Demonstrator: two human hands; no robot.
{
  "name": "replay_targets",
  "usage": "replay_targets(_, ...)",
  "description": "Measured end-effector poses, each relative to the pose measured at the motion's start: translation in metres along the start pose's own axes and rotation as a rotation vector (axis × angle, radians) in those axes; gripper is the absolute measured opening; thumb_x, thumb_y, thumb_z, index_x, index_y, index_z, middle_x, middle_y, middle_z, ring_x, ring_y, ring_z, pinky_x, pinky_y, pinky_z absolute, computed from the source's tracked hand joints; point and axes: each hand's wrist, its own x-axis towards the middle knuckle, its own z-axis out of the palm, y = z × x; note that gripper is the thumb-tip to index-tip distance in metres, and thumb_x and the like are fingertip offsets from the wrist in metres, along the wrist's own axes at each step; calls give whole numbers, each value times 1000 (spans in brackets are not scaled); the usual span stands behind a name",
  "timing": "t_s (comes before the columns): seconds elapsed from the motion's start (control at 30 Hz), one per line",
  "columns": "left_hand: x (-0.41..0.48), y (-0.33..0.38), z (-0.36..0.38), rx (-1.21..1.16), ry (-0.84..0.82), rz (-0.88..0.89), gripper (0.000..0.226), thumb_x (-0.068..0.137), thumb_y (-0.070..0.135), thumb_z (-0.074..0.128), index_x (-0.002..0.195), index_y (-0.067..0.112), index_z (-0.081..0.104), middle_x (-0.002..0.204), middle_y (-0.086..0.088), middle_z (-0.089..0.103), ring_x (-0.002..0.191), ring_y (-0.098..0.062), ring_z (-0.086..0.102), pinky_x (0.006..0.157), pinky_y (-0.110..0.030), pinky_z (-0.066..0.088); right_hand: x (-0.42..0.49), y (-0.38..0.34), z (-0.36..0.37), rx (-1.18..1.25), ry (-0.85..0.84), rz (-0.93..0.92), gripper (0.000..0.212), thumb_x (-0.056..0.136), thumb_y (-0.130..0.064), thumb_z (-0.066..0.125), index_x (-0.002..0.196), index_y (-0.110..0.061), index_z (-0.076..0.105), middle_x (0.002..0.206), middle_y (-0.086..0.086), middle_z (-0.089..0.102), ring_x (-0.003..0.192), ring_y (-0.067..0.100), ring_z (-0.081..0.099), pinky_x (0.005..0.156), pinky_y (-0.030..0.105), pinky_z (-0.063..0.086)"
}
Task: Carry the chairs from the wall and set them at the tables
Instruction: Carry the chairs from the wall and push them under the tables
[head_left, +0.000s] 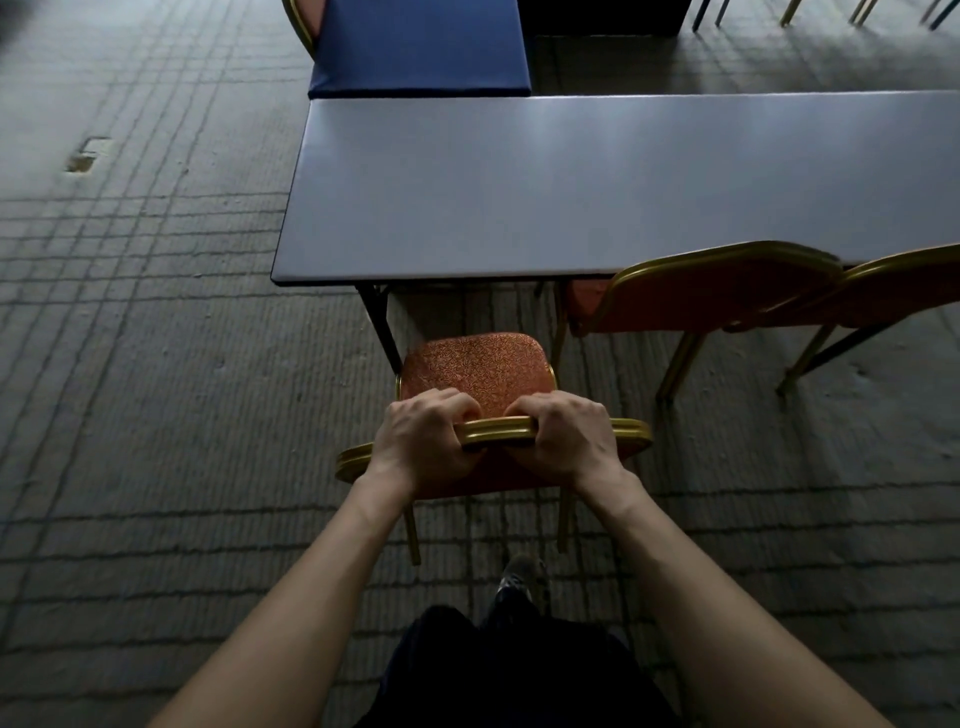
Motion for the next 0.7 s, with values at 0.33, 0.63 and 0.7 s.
replay_targets(0.33,-111,27,54,45,-321,-61,43,87,57,62,127,41,64,123,16,69,111,-12,65,90,-39,50,-120,-16,54,-51,-151,71,32,88,-49,68,119,-39,69,113,-11,74,105,17,65,91,38,45)
replay_targets(0.63,-170,35,76,24,-341,-155,47,89,53,63,134,42,58,128,14,65,117,-13,60,91,-37,47,-177,-40,92,-46,-132,200,36,89,-38,68,125,-39,66,129,-11,65,123,21,49,105,41,32)
replay_targets(0.7,-172,40,78,38,-338,-196,48,88,50,65,135,41,58,129,13,65,117,-15,59,96,-37,46,-179,-43,92,-41,-121,249,40,88,-37,68,128,-38,65,134,-8,61,128,22,44,110,42,28)
